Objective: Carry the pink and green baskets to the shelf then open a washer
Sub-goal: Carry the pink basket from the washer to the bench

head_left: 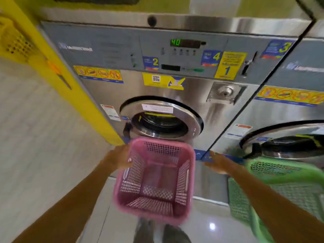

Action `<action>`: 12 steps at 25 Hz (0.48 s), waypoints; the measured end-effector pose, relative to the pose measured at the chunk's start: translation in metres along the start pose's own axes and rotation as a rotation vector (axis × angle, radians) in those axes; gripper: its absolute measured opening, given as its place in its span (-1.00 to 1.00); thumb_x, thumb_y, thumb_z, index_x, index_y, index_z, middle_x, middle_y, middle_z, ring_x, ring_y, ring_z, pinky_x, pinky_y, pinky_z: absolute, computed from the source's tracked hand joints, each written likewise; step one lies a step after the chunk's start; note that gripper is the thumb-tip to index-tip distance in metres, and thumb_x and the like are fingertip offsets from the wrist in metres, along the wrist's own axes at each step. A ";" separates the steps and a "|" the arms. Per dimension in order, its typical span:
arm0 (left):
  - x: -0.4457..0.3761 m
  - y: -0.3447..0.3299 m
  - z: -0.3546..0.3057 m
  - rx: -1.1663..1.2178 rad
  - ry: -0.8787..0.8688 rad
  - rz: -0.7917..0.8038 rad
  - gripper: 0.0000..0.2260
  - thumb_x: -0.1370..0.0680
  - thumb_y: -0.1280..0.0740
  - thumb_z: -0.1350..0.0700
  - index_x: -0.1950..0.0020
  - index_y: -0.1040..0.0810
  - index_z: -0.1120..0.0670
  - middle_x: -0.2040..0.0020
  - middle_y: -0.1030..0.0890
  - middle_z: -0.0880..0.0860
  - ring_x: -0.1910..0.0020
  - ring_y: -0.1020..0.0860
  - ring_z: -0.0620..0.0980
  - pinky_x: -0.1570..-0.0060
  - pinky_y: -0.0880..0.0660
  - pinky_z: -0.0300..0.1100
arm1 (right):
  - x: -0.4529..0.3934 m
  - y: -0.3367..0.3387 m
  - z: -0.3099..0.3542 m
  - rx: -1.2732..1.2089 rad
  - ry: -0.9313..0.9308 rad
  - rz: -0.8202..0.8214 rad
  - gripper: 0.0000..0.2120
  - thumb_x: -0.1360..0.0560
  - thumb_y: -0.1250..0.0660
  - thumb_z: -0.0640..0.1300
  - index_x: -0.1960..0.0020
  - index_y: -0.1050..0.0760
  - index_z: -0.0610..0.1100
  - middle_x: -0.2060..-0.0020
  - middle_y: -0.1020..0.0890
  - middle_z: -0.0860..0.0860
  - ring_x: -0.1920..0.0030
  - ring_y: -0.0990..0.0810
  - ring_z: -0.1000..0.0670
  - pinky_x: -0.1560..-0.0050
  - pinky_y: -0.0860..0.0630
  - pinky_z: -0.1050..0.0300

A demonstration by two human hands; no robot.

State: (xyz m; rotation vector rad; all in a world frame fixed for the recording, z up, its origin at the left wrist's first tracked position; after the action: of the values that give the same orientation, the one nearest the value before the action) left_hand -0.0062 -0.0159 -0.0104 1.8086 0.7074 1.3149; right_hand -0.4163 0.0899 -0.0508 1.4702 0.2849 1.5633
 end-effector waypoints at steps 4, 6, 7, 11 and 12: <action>-0.029 -0.095 0.025 0.021 0.174 0.083 -0.27 -0.49 -0.36 -0.04 -0.57 -0.13 0.12 -0.44 -0.34 0.18 -0.34 -0.42 0.28 -0.28 -0.42 0.11 | -0.044 -0.101 -0.013 0.004 -0.058 0.189 0.05 -0.43 -0.24 0.38 -0.59 0.23 -0.14 -0.55 -0.16 -0.22 -0.51 -0.24 -0.20 -0.47 -0.23 -0.09; -0.042 -0.133 0.037 0.089 0.223 0.055 -0.21 -0.50 -0.37 0.03 -0.60 -0.02 0.16 -0.47 -0.28 0.24 -0.31 -0.43 0.36 -0.25 -0.42 0.18 | -0.062 -0.140 -0.021 -0.025 -0.116 0.221 0.15 -0.37 -0.28 0.43 -0.57 0.35 -0.08 -0.52 -0.23 -0.24 -0.46 -0.33 -0.24 -0.42 -0.32 -0.10; -0.051 -0.146 0.043 0.126 0.252 0.014 -0.18 -0.49 -0.38 0.05 -0.61 0.02 0.15 -0.48 -0.26 0.25 -0.30 -0.44 0.38 -0.23 -0.43 0.21 | -0.070 -0.154 -0.024 -0.074 -0.130 0.218 0.16 -0.35 -0.30 0.42 -0.56 0.39 -0.05 -0.48 -0.31 -0.26 -0.40 -0.42 -0.25 -0.36 -0.39 -0.10; -0.083 -0.196 0.072 0.215 0.273 -0.109 -0.16 -0.48 -0.35 0.17 -0.64 0.09 0.04 -0.35 -0.30 0.27 -0.14 -0.51 0.42 -0.07 -0.51 0.26 | -0.093 -0.195 -0.021 -0.313 -0.115 0.099 0.07 -0.25 -0.38 0.37 -0.54 0.12 0.07 -0.07 -0.64 -0.21 0.10 -0.69 -0.29 0.15 -0.64 -0.15; -0.085 -0.201 0.076 0.216 0.273 -0.126 -0.18 -0.49 -0.31 0.22 -0.64 0.09 0.00 -0.29 -0.33 0.26 -0.12 -0.51 0.41 -0.06 -0.51 0.25 | -0.093 -0.195 -0.010 -0.360 -0.125 0.043 -0.05 -0.28 -0.44 0.26 -0.49 -0.01 0.02 0.01 -0.64 -0.21 0.19 -0.69 -0.29 0.28 -0.64 -0.17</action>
State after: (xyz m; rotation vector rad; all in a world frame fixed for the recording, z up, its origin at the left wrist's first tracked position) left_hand 0.0407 0.0064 -0.2357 1.7336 1.1309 1.4617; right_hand -0.3505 0.1293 -0.2528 1.2878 -0.0986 1.4594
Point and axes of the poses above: each hand's wrist, its own x-axis away from the middle knuckle, its own y-axis out of the back of the hand, z = x × y, the point moved 2 cm from there along -x, towards the middle knuckle
